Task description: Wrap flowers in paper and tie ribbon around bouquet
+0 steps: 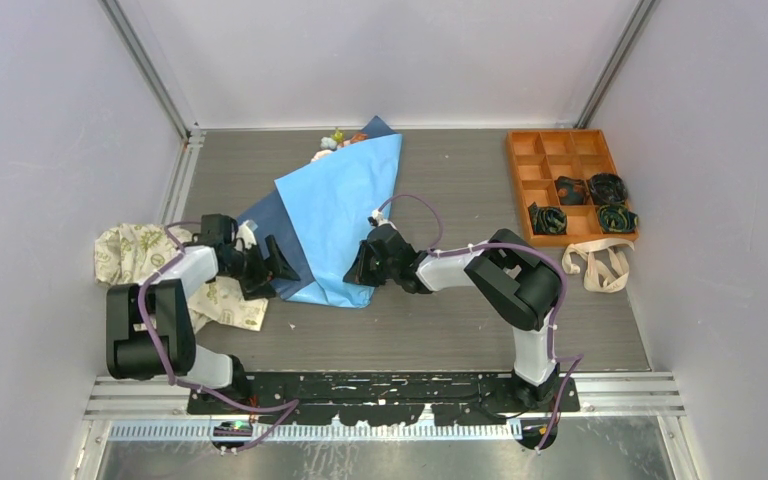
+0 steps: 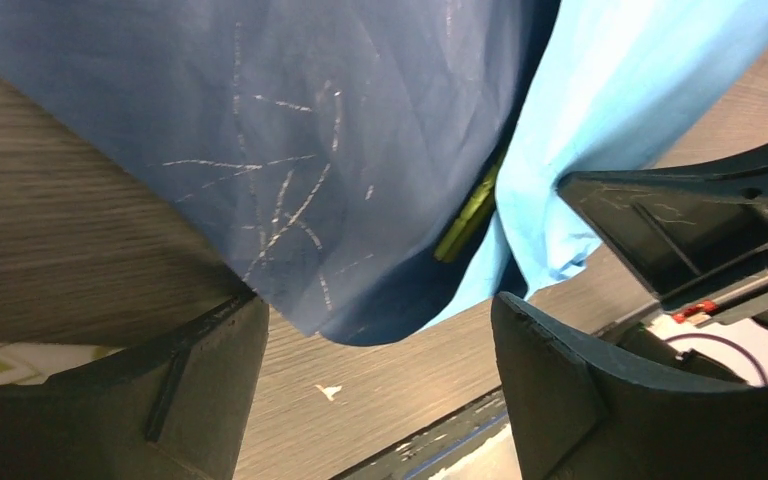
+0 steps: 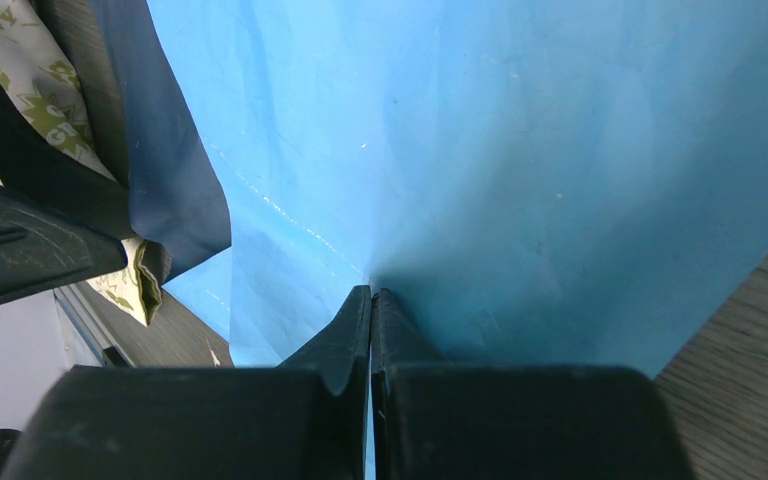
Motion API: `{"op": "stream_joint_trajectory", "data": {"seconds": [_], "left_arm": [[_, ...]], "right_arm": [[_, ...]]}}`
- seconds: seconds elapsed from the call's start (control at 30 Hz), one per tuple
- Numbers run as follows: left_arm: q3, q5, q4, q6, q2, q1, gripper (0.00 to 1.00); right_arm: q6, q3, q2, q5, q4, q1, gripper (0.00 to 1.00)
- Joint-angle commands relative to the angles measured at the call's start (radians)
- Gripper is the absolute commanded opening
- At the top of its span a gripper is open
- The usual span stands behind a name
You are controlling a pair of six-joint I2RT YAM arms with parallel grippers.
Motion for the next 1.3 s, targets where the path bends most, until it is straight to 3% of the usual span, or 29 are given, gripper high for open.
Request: {"op": "stream_joint_trajectory", "data": {"seconds": [0.0,0.27,0.53,0.63,0.97,1.27], "left_arm": [[-0.020,0.011,0.073,-0.049,0.046,-0.013,0.83],[0.036,-0.027,0.091,-0.015,0.230,-0.019,0.75],[-0.041,0.023,0.190,-0.062,-0.016,0.024,0.67],[-0.024,0.097,0.218,-0.086,-0.004,0.024,0.66],[-0.028,0.102,0.292,-0.115,-0.050,0.031,0.65],[-0.039,0.110,0.335,-0.115,-0.079,0.112,0.62]], "right_arm": [[-0.045,-0.006,0.032,0.048,-0.140,0.000,0.01],[-0.050,0.000,0.040,0.045,-0.142,0.001,0.01],[-0.058,0.013,0.058,0.030,-0.139,0.000,0.01],[-0.061,0.016,0.067,0.025,-0.139,0.000,0.01],[-0.064,0.008,0.062,0.025,-0.142,0.000,0.01],[-0.069,0.011,0.063,0.019,-0.147,0.000,0.01]]}}
